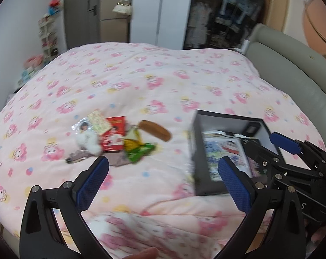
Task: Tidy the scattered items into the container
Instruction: 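Move the right tool toward the yellow-green corn snack packet, then close the right gripper on the corn snack packet and lift it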
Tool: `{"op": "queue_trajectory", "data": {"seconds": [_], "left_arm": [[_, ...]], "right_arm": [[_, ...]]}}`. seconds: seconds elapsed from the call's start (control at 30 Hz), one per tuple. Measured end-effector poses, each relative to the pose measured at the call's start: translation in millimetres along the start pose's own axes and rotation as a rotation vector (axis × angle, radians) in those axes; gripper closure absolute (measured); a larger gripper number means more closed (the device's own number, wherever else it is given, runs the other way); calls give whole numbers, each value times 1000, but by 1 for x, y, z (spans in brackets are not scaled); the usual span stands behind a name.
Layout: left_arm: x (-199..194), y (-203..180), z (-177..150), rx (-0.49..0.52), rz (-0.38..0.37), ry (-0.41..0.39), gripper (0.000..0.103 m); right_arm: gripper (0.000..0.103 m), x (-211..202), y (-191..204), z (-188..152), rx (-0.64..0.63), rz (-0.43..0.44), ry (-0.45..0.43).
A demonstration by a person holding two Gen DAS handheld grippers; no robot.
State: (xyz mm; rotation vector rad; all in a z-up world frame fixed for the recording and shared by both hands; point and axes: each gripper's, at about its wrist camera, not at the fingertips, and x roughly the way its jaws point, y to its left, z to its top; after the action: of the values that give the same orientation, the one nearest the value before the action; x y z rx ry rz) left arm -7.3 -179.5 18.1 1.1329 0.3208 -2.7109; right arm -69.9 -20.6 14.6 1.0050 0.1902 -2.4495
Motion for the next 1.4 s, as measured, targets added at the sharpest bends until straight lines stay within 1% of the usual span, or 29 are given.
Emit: {"op": "queue_trajectory", "data": {"seconds": [0.03,0.1,0.17,0.23,0.3,0.37,0.43,0.5,0.6,0.67,0.7,0.77,0.83,0.9,0.93,0.97,1.0,1.03,1.07,1.13,1.2,1.27,1.33,1.4], "left_arm": [[5,11,2,-17,1,8,1],[18,30,4,-69,-27,33,1],[50,59,7,-194,-127,120,1],[84,81,7,-329,-199,185,2],[119,95,7,-412,-203,237,6],[151,108,7,-456,-171,286,16],[173,118,3,-503,-173,323,21],[197,126,-2,-552,-178,370,26],[227,128,-12,-609,-186,451,39],[241,127,-21,-638,-173,472,55],[247,127,-24,-647,-170,492,59],[251,128,-26,-665,-206,495,69],[255,128,-27,-667,-210,497,72],[261,128,-28,-675,-220,511,77],[263,129,-30,-679,-212,516,90],[263,132,-30,-680,-204,515,95],[262,134,-30,-685,-209,506,96],[260,135,-30,-688,-214,498,98],[258,135,-30,-688,-217,492,98],[253,133,-29,-678,-224,485,98],[245,128,-25,-647,-217,470,98],[236,126,-23,-639,-233,457,99],[227,121,-23,-641,-272,456,99],[217,111,-24,-619,-298,455,98]], "right_arm": [[40,9,6,4,-9,16,10],[40,39,20,14,-26,45,42],[40,64,31,21,-37,70,66],[44,101,42,27,-47,53,124],[48,132,48,28,-52,53,182],[50,160,51,26,-61,40,231],[51,190,56,22,-63,38,291],[51,210,59,18,-46,51,338],[51,235,60,11,-25,36,385],[51,247,55,9,5,3,391],[51,252,51,9,15,-12,396],[56,265,44,8,26,-20,422],[57,277,38,6,52,2,461],[57,289,35,3,78,45,500],[57,296,35,1,95,76,524],[57,303,35,-1,116,111,545],[60,310,35,-3,137,149,565],[67,315,36,-4,145,173,576],[80,318,39,-5,142,185,583],[86,313,44,-2,112,173,558],[92,300,45,2,103,177,523],[94,285,41,5,114,186,494],[95,266,32,6,134,188,467],[96,248,24,4,150,198,441]]}}
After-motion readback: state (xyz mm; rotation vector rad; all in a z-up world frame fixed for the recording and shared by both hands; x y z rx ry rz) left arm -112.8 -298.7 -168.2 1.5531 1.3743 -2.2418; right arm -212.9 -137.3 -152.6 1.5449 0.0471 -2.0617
